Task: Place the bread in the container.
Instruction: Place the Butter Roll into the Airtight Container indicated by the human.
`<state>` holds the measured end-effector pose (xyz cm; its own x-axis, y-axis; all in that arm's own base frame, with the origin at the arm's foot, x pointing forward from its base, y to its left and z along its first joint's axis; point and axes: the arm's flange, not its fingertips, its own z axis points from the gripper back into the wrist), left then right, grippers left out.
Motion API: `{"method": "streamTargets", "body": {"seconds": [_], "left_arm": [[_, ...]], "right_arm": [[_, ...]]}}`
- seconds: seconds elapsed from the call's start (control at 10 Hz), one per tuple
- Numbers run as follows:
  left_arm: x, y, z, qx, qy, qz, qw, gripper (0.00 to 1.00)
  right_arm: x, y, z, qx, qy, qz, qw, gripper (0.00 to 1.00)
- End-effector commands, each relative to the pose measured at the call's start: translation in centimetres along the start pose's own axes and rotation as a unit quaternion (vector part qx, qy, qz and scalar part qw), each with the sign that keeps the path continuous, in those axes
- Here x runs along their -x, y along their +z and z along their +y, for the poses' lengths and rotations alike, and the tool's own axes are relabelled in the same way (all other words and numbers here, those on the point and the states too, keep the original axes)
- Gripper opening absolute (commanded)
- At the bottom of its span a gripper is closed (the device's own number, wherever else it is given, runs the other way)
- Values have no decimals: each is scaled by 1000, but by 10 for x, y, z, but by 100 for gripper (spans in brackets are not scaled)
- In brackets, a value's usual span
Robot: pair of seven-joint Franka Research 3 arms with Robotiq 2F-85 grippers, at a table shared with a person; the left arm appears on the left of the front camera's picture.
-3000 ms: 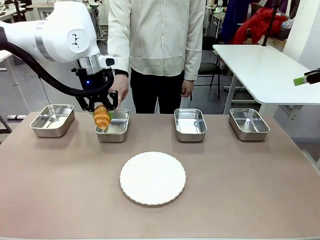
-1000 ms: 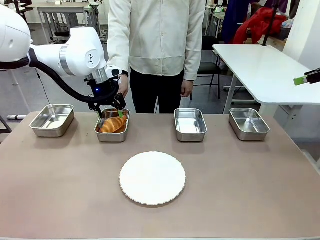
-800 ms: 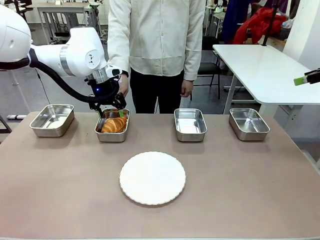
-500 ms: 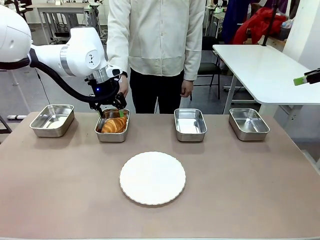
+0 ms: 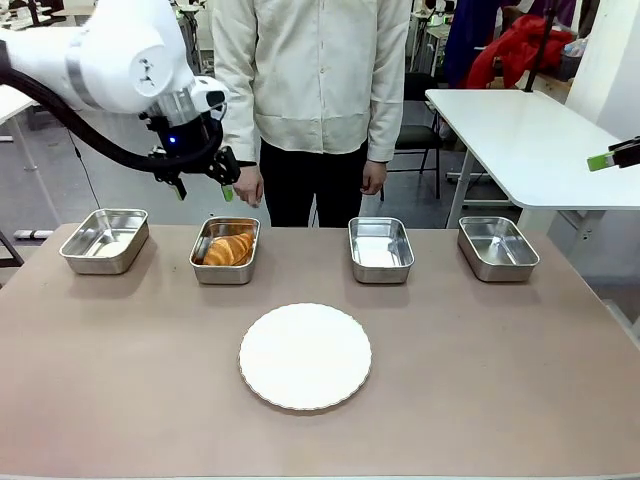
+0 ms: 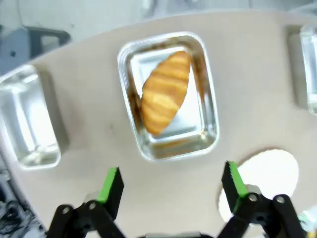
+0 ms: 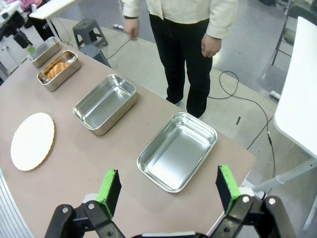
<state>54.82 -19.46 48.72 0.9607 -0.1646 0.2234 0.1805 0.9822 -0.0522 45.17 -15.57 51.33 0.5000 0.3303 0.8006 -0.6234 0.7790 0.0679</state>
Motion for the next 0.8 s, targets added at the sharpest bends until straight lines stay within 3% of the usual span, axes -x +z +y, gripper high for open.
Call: {"method": "streamTargets", "body": {"seconds": [0.0, 0.4, 0.7], "left_arm": [[53, 14, -11, -31, 10, -27, 999, 100], [163, 41, -48, -53, 12, -95, 994, 100], [205, 28, -47, -17, 18, -99, 995, 100]], "right_arm": [[-1, 0, 0, -3, 1, -9, 1000, 100], [-1, 0, 0, -3, 1, -9, 1000, 100], [-1, 0, 0, -3, 1, -9, 1000, 100]]}}
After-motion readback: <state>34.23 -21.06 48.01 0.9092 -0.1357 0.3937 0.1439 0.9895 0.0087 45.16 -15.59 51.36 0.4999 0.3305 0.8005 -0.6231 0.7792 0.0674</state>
